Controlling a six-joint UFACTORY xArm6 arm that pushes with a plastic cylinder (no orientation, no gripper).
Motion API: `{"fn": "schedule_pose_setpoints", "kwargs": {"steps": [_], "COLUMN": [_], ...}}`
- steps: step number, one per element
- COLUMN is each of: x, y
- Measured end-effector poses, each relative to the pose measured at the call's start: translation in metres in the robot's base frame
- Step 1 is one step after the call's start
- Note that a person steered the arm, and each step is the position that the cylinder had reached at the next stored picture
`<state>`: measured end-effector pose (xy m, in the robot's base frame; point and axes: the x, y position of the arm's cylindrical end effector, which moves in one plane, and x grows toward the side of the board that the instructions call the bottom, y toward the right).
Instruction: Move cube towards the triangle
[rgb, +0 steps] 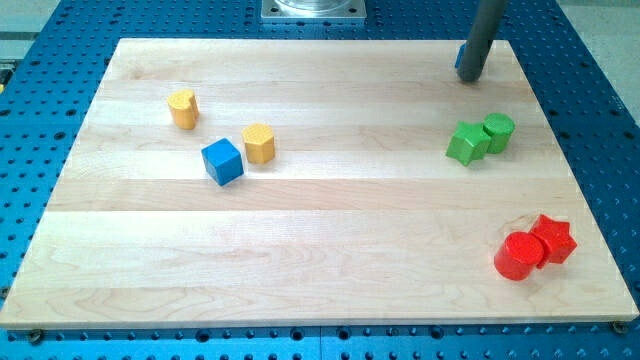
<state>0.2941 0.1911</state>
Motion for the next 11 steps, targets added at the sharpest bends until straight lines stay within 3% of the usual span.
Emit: {"fn": "schedule_pose_setpoints", "kwargs": {"steps": [1,2,3,4,5,7,8,9,10,11], "x": [0.047,0.091,0.177,0.214,0.197,0.135,0.157,0.147,0.128,0.091], "y": [-0.107,-0.12,-0.182,-0.272,-0.274,-0.333,-0.391,-0.398,-0.327,-0.307]}}
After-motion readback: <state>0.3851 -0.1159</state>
